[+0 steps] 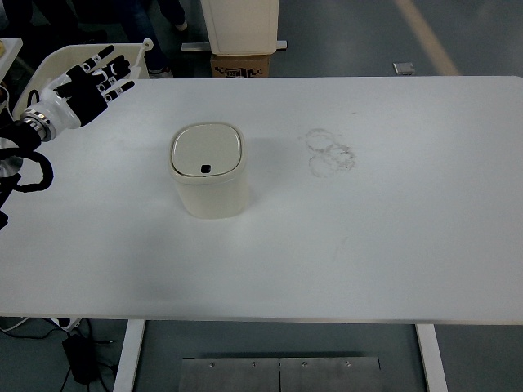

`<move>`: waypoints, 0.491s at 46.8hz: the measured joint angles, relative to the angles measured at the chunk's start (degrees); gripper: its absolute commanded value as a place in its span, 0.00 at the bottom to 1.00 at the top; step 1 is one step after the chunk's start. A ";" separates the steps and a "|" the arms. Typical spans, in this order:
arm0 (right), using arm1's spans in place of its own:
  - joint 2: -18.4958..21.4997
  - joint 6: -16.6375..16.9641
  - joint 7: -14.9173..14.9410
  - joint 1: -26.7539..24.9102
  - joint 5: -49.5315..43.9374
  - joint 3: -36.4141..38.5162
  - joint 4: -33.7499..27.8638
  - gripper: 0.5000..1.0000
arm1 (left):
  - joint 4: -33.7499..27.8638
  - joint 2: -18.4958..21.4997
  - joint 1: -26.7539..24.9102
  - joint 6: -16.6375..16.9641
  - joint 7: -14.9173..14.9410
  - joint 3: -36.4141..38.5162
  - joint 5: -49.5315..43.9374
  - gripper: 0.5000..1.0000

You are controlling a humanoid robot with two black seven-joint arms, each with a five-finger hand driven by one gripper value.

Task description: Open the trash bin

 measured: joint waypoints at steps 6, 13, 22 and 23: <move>0.00 0.00 0.00 0.00 0.00 0.00 0.00 0.99 | -5.32 3.12 -0.02 0.47 2.74 0.00 4.01 1.00; 0.00 0.00 0.00 0.00 -0.01 0.00 -0.01 0.98 | -13.49 7.44 -0.09 0.44 3.03 -0.01 12.70 1.00; 0.00 0.00 0.00 -0.01 -0.01 0.00 -0.01 0.98 | -18.75 11.15 -1.82 0.08 7.45 -0.01 19.62 1.00; 0.00 -0.01 0.00 0.00 -0.01 0.00 -0.01 0.98 | -19.13 11.19 -2.14 0.06 8.07 -0.01 20.06 1.00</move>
